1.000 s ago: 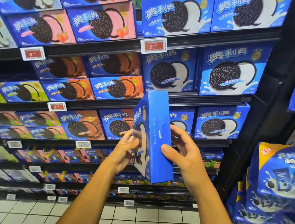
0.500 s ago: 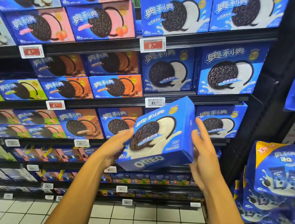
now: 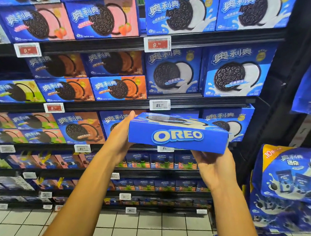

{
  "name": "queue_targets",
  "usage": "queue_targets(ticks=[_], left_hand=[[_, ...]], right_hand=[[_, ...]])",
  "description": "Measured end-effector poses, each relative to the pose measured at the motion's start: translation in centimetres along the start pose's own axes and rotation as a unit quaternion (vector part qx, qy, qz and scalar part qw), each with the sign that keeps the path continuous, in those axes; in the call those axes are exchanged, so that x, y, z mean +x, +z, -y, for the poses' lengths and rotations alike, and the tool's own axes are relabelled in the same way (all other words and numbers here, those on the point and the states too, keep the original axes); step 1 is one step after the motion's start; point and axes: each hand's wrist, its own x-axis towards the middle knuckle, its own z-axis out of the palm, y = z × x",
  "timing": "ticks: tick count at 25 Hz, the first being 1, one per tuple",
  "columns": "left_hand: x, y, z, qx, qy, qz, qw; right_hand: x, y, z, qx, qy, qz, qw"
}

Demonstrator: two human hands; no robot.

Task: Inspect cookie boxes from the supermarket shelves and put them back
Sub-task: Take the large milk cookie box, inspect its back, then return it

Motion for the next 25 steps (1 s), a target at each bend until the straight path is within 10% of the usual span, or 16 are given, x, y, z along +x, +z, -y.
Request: queue_targets(ticks=[12, 25], left_hand=[[-0.7, -2.0, 2.2, -0.102, -0.009, 0.053, 0.993], [-2.2, -4.2, 1.3, -0.019, 0.124, 0.011, 0.992]], right_hand=[[0.0, -1.9, 0.0, 0.036, 0.043, 0.037, 0.998], [0.8, -2.3, -1.4, -0.272, -0.032, 0.093, 0.957]])
